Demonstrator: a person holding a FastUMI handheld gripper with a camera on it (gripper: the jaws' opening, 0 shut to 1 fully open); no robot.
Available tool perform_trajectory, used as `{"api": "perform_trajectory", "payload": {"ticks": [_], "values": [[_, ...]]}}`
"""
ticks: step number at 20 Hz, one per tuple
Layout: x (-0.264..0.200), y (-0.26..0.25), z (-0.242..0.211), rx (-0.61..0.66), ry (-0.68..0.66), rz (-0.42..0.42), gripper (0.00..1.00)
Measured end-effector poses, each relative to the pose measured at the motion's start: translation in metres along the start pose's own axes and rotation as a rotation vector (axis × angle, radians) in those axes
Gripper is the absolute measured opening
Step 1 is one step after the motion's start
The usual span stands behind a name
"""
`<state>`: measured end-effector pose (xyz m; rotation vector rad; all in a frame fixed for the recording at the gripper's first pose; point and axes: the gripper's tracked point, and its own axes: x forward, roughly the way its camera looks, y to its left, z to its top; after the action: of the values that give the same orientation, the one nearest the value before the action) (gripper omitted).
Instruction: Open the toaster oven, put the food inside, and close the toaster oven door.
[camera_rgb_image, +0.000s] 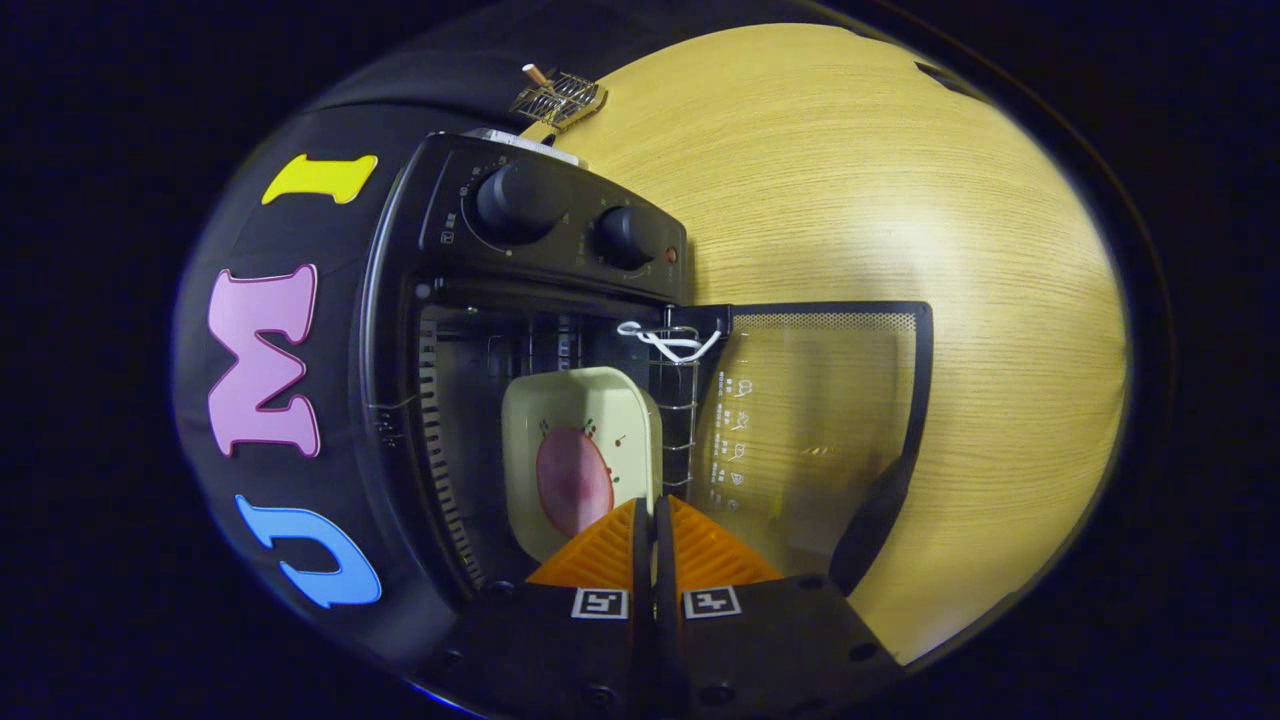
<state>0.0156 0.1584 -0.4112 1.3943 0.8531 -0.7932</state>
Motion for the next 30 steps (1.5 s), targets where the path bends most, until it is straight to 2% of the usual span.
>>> {"api": "perform_trajectory", "payload": {"ticks": [5, 6, 9, 10, 13, 17, 21, 23, 26, 30], "values": [[0.007, 0.015, -0.010, 0.029, 0.031, 0.049, 0.12], [0.002, 0.016, -0.012, 0.032, 0.048, 0.054, 0.24], [-0.015, 0.018, -0.021, -0.016, 0.102, 0.078, 0.44], [-0.024, 0.014, -0.022, -0.081, 0.111, 0.089, 0.61], [-0.051, 0.004, -0.017, -0.349, 0.109, 0.136, 0.97], [-0.087, -0.005, -0.007, -0.700, 0.099, 0.213, 0.98], [-0.116, -0.020, -0.002, -1.128, 0.059, 0.265, 0.99], [-0.122, -0.049, -0.001, -1.308, 0.054, 0.238, 0.99], [-0.114, -0.083, -0.002, -1.502, 0.032, 0.184, 1.00], [-0.088, -0.130, -0.015, -1.601, 0.100, 0.109, 1.00]]}}
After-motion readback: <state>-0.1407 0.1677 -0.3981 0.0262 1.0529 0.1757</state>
